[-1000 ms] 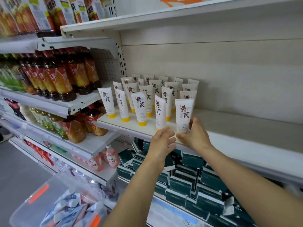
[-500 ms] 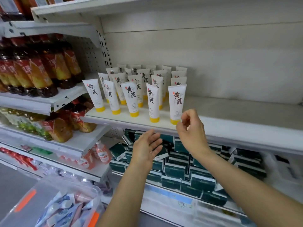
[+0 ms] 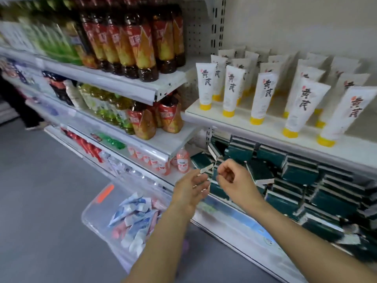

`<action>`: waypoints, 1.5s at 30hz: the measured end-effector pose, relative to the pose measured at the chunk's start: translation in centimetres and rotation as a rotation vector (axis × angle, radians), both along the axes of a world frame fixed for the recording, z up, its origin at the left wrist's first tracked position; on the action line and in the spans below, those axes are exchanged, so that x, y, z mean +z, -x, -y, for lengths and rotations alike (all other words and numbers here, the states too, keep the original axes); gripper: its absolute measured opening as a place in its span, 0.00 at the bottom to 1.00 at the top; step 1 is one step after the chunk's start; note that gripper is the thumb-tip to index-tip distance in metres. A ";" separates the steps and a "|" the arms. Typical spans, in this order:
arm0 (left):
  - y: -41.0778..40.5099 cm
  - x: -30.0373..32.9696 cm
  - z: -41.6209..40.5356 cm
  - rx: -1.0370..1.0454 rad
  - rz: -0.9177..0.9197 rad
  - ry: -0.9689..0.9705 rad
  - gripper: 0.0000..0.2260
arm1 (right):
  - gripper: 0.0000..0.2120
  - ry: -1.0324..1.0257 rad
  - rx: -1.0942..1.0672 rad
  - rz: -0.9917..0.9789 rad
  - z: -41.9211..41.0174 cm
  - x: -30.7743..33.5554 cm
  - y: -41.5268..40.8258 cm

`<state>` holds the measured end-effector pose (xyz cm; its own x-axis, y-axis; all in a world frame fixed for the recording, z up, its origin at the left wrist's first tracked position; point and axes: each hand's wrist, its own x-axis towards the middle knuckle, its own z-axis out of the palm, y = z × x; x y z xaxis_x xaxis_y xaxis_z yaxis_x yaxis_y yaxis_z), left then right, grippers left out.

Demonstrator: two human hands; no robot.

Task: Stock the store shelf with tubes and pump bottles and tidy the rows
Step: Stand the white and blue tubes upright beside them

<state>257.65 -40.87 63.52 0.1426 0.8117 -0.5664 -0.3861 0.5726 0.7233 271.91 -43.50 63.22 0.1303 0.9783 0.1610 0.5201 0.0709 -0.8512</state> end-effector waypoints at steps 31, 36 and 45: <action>26.3 -32.6 -9.0 -0.432 -1.007 0.414 0.23 | 0.27 1.011 0.259 0.041 -8.2 -31.5 28.8; 26.3 -34.4 -9.0 -0.578 -1.082 0.367 0.25 | 0.33 1.008 0.165 -0.125 -8.4 -32.6 30.1; 26.1 -30.4 -8.1 -0.427 -0.657 0.519 0.18 | 0.37 1.199 0.095 -0.280 -8.5 -29.1 26.7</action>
<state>231.60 -32.74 33.11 -0.1068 0.3880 -0.9154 0.3266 0.8833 0.3363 245.17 -34.97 34.13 -0.0637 0.4956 -0.8662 0.3453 -0.8034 -0.4850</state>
